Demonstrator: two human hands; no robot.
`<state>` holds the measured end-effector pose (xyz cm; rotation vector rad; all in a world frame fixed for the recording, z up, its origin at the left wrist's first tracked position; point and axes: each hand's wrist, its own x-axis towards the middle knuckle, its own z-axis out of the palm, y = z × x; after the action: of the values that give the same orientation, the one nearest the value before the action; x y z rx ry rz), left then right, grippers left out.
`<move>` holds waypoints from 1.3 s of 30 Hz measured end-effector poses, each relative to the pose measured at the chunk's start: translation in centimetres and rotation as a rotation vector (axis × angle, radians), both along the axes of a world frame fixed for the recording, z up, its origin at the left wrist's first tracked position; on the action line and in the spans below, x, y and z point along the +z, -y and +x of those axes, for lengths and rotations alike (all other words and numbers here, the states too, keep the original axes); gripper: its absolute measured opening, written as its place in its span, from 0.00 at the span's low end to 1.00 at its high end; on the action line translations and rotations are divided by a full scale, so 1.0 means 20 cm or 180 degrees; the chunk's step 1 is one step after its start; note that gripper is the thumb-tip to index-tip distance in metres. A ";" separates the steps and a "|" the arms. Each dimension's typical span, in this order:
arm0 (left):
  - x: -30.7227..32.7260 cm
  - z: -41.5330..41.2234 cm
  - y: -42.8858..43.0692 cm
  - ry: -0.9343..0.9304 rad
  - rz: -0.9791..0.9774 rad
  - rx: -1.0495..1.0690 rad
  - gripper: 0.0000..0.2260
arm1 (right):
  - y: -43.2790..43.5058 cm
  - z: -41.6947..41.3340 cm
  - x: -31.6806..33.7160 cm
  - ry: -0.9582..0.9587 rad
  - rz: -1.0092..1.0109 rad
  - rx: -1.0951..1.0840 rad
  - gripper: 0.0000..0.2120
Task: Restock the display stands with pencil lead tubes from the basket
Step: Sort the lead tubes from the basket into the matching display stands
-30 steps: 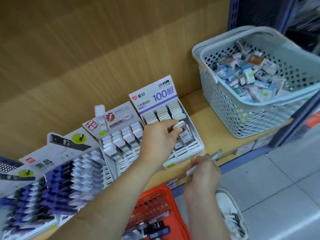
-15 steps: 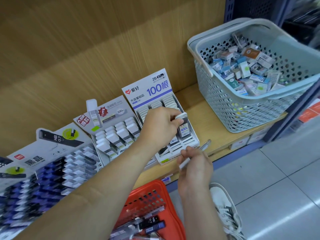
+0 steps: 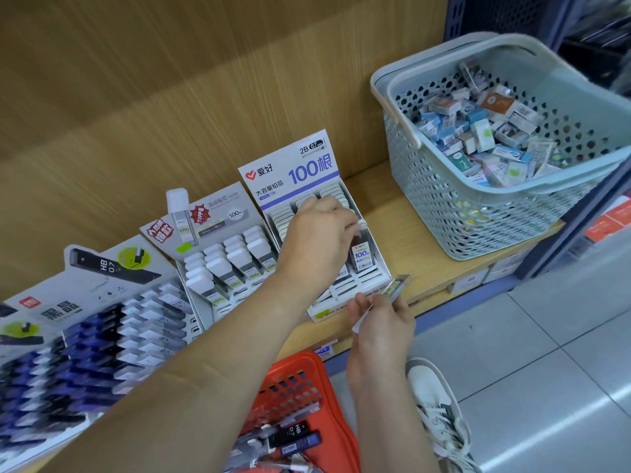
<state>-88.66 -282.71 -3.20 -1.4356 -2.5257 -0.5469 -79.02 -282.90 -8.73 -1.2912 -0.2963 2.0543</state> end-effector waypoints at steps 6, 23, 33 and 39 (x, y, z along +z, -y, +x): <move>0.03 -0.01 0.01 0.0242 -0.0272 0.0274 0.11 | 0.00 0.00 0.05 0.0265 0.0624 -0.0005 0.14; 0.27 0.10 0.47 0.2750 0.1114 0.0498 0.18 | 0.04 0.00 0.22 -0.0900 0.0978 0.1981 0.11; 0.36 -0.15 0.72 0.1519 0.0793 0.1341 0.05 | 0.19 -0.06 0.06 0.0446 0.1978 0.3005 0.11; 0.20 -0.22 0.77 0.0765 0.0285 0.1276 0.09 | 0.32 -0.07 -0.04 0.1639 0.3668 0.3519 0.20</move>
<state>-92.98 -298.08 0.84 -0.8390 -2.8244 -0.7807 -80.46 -289.24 -9.44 -0.8481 -2.4120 1.5770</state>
